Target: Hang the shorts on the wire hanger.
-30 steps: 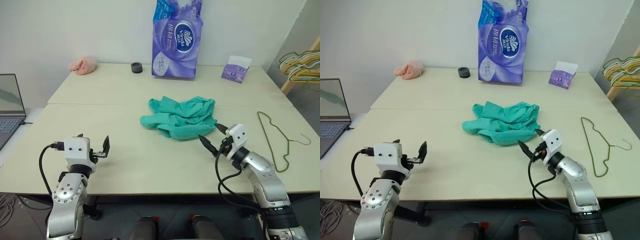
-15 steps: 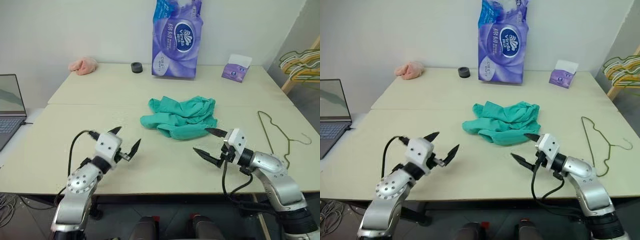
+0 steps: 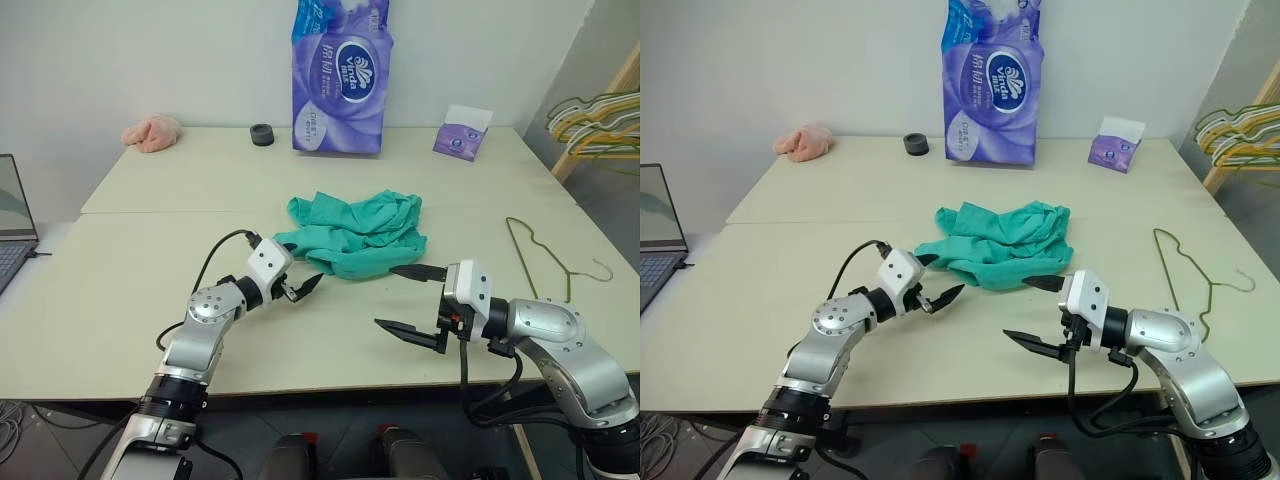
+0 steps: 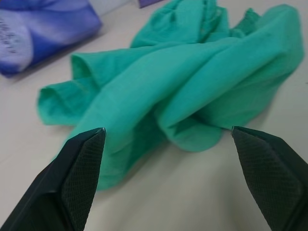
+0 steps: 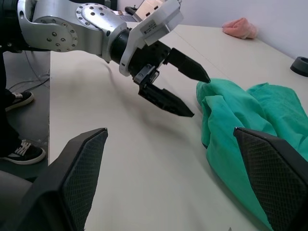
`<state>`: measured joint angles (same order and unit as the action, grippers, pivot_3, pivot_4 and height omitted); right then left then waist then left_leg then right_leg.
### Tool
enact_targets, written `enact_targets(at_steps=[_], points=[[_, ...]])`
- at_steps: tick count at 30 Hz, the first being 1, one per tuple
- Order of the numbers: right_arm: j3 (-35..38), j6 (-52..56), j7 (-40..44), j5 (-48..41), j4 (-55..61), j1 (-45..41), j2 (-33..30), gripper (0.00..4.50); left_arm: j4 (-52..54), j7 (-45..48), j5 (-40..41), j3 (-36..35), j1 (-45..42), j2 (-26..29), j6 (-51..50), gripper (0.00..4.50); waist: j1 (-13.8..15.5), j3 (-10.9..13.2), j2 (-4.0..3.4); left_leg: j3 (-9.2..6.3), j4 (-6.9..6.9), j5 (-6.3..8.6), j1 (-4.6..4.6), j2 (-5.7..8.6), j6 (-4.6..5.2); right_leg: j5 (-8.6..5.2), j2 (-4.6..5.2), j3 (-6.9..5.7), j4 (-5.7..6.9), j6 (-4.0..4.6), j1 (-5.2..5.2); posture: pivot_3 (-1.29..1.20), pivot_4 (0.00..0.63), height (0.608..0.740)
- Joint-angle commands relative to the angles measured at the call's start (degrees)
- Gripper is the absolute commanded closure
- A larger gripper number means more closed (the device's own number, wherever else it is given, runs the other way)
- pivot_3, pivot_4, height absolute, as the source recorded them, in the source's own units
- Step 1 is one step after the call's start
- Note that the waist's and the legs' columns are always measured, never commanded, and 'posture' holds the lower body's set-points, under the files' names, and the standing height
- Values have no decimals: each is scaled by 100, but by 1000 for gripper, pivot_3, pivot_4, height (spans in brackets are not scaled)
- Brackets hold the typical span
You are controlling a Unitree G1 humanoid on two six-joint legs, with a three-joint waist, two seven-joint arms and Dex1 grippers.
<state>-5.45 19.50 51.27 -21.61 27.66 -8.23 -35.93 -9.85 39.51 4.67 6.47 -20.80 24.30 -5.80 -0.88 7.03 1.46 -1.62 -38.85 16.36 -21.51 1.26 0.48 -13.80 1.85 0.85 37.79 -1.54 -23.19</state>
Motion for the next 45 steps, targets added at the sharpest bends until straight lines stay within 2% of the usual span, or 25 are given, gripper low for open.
enact_targets(at_steps=[1,10,11,13,17,21,26,32,38,41,45], points=[[167,-67,-19,-96,205,33,-44,0,-225,61,11,14,-236,-95,139,83,-28,0,0,-1,0,0,0,0,0,0,1,1,0,0,0,-105,102,740],[208,-105,-50,-88,273,62,-54,0,-1074,-248,-89,44,-665,-672,168,83,-91,1,1,-8,0,0,-6,0,0,2,3,5,-1,-1,-2,-119,100,740],[210,-101,-46,-89,265,36,-58,0,-1198,-276,-122,51,-754,-718,212,258,-93,1,1,-8,0,0,-6,1,0,2,2,4,-1,-2,-2,-119,100,740],[205,-105,-43,-76,252,3,-62,0,-1437,-353,-216,70,-925,-776,351,637,-93,1,1,-8,0,0,-7,2,0,3,2,3,-2,-4,-2,-122,97,740],[197,-181,-98,55,157,-83,-57,0,-1736,-360,-368,130,-1165,-812,673,1793,-95,1,2,-6,0,0,-7,4,0,7,1,2,-2,-5,-2,-128,93,740],[-46,-817,-370,1094,-563,-470,-193,0,-1565,-40,-366,165,-1180,-621,789,3022,-106,1,1,0,0,0,-8,4,0,18,1,3,-4,6,-4,-136,88,740],[-645,-1931,-319,2289,-2048,-1330,-410,0,-1190,494,-288,127,-1197,-154,817,4494,-162,1,1,9,2,0,-7,3,-1,22,-17,6,-3,13,-10,-132,82,740],[-1469,-3734,-322,3382,-4306,-2564,-219,0,-739,809,5,-181,-1381,300,513,4494,-245,1,1,11,3,0,-9,3,-1,24,-18,8,-2,15,-12,-106,77,740],[-2115,-4929,-1197,4485,-6706,-3877,496,0,-449,1047,176,-383,-1288,715,389,4494,-300,1,0,12,3,-1,-6,1,-3,25,-5,15,11,17,-17,-81,73,740],[-2254,-5169,-1705,4813,-7666,-4413,874,603,-409,1092,207,-488,-1210,915,364,4500,-334,0,0,11,3,-2,-16,2,-6,26,2,20,16,18,-30,-72,71,740],[-2184,-5441,-1848,4853,-8150,-4744,946,1976,-442,1105,183,-566,-1113,1102,441,4500,-356,0,-1,5,2,-4,-25,6,-9,26,12,22,18,19,-37,-67,70,740]])
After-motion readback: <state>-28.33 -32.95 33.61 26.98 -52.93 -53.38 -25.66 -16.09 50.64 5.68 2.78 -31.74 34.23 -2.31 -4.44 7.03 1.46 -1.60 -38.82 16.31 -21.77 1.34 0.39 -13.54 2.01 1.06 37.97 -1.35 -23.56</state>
